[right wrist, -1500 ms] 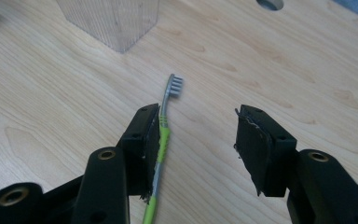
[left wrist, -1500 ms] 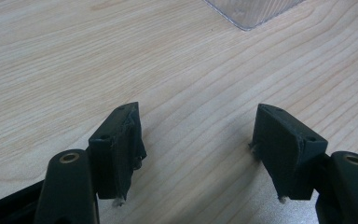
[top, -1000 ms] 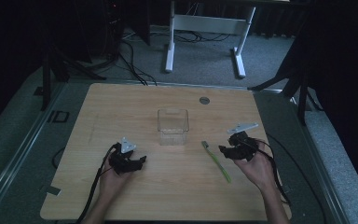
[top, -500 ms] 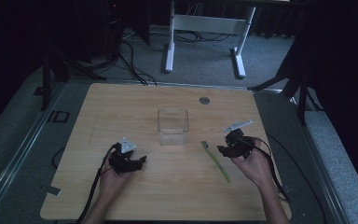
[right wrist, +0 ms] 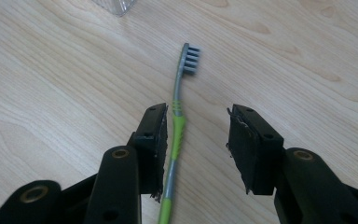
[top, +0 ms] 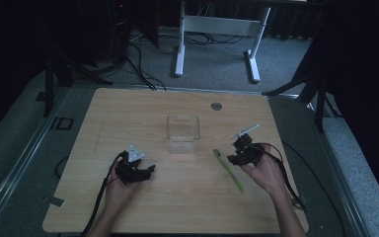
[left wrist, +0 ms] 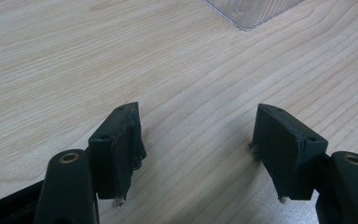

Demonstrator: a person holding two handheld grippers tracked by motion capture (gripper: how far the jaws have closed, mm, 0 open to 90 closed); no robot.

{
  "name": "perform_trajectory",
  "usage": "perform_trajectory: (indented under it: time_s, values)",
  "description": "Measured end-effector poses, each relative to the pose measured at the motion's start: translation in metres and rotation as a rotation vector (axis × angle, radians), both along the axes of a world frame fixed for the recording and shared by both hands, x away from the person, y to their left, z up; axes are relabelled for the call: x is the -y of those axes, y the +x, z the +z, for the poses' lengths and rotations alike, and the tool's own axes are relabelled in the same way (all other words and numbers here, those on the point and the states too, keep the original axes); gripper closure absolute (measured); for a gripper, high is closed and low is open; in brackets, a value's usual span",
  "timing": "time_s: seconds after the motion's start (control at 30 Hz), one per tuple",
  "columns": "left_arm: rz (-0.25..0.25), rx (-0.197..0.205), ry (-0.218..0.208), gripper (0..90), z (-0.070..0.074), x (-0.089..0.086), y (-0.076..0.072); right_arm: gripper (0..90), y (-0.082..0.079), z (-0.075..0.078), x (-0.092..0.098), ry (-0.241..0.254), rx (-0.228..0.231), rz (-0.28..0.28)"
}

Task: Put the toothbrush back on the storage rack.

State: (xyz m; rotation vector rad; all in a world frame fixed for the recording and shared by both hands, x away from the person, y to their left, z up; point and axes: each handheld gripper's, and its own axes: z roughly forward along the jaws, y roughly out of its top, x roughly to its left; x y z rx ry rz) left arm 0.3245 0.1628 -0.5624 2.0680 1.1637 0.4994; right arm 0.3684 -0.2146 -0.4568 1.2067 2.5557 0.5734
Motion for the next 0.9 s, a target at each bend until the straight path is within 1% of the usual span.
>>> perform_trajectory:
  time_s: [0.27, 0.5, 0.9]
  values:
    - [0.000, 0.000, 0.000, 32.8, 0.000, 0.000, 0.000, 56.7, 0.004, -0.001, -0.005, -0.025, -0.031, 0.009]
    - [0.000, 0.000, 0.000, 32.8, 0.000, 0.000, 0.000, 57.3, 0.008, 0.000, -0.009, -0.043, -0.049, 0.014]
    - [0.000, -0.001, -0.002, 32.8, 0.000, 0.000, 0.000, 58.0, 0.017, -0.003, -0.012, -0.056, -0.098, 0.009]
